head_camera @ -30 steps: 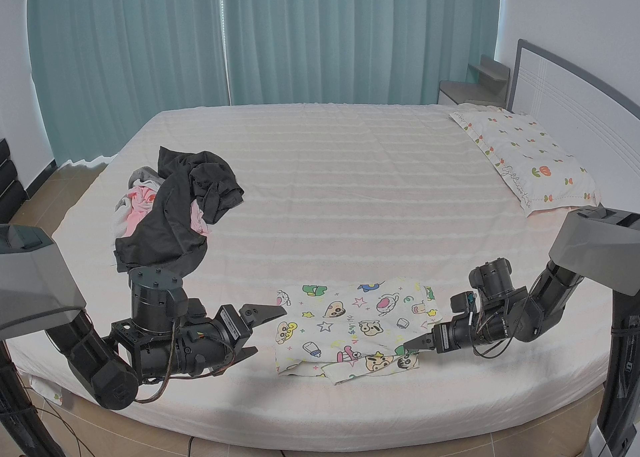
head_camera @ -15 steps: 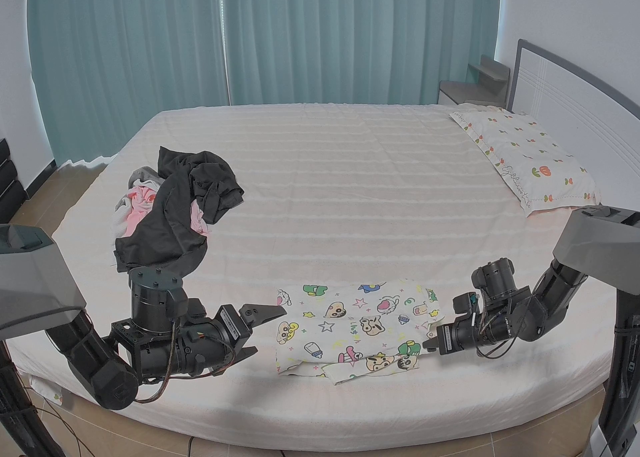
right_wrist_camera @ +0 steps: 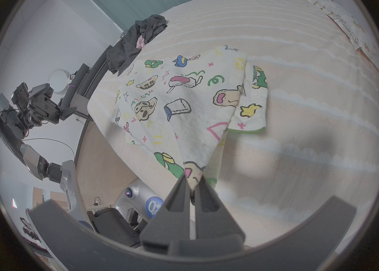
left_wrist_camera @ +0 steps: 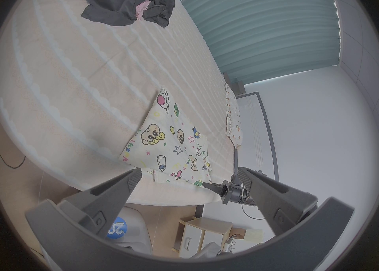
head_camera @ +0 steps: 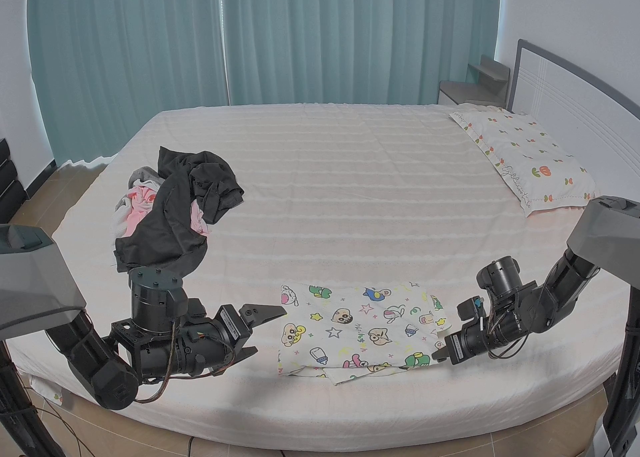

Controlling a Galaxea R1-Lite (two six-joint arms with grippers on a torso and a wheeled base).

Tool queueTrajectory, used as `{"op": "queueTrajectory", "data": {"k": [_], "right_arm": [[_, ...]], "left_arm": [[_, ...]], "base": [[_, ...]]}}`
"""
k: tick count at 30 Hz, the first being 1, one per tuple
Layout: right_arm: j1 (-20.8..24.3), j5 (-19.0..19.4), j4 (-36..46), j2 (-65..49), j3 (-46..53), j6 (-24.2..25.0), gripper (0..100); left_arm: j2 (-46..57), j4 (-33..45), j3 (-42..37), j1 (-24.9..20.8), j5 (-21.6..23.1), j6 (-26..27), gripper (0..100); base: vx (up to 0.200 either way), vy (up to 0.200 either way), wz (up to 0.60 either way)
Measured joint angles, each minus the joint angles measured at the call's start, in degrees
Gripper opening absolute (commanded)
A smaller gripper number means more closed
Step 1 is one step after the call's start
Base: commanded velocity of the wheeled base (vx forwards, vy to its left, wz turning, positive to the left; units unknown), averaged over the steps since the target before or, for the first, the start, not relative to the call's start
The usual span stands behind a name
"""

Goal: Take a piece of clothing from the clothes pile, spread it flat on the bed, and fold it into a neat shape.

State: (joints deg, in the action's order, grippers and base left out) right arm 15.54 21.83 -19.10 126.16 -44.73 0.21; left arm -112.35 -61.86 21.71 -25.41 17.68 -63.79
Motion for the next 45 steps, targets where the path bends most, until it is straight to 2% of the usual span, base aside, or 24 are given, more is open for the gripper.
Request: {"op": "queueTrajectory", "data": {"k": [5, 6, 9, 13, 18, 22, 28, 31, 34, 39, 45], "right_arm": [[0.00, -0.30, 0.28, 0.11, -0.44, -0.10, 0], [0.00, -0.38, 0.30, 0.20, -0.44, -0.16, 100], [0.02, -0.33, 0.00, 0.30, -0.30, -0.50, 100], [-0.15, 0.41, -0.11, 0.29, 0.29, -2.47, 100], [-1.27, 3.58, -0.22, -0.37, 0.60, -2.88, 100], [-2.67, 7.42, -0.68, -1.24, 0.02, -1.84, 100], [-3.51, 7.84, -3.45, -0.50, -1.38, 2.19, 100], [-3.50, 7.69, -7.36, 1.24, -2.24, 6.06, 100], [-2.71, 5.80, -13.39, 3.91, -3.39, 10.79, 100], [-0.37, -0.95, -23.13, 9.05, -4.72, 15.56, 100], [1.77, -2.57, -26.30, 12.48, -4.85, 19.41, 100]], "left_arm": [[-0.22, 0.00, 0.09, 0.00, -0.05, 0.07, 100], [-0.38, 0.00, 0.20, 0.00, -0.27, 0.16, 100], [-0.94, 0.02, 0.55, -0.02, -1.43, 0.66, 100], [-2.28, 0.02, 1.74, -1.27, -5.85, 1.34, 100], [-4.18, 0.50, 4.36, -3.58, -10.65, 2.79, 100], [-5.77, 3.34, 6.92, -4.28, -11.63, 8.35, 100], [-9.87, 5.41, 10.40, -3.69, -11.87, 16.14, 100], [-13.73, 5.75, 12.63, -2.76, -12.04, 20.52, 100], [-17.64, 6.02, 15.56, -1.90, -12.59, 24.08, 100], [-22.66, 6.70, 21.48, -1.05, -14.15, 26.71, 100], [-26.16, 11.47, 27.21, -1.00, -14.57, 27.39, 100]], "base": [[0.000, 0.000, 0.00], [0.000, 0.000, 0.00], [0.000, 0.000, 0.00], [0.000, 0.000, 0.00], [0.000, 0.000, 0.00], [0.000, 0.000, 0.00], [0.000, 0.000, 0.00], [0.000, 0.000, 0.00], [0.000, 0.000, 0.00], [0.000, 0.000, 0.00], [0.000, 0.000, 0.00]]}}
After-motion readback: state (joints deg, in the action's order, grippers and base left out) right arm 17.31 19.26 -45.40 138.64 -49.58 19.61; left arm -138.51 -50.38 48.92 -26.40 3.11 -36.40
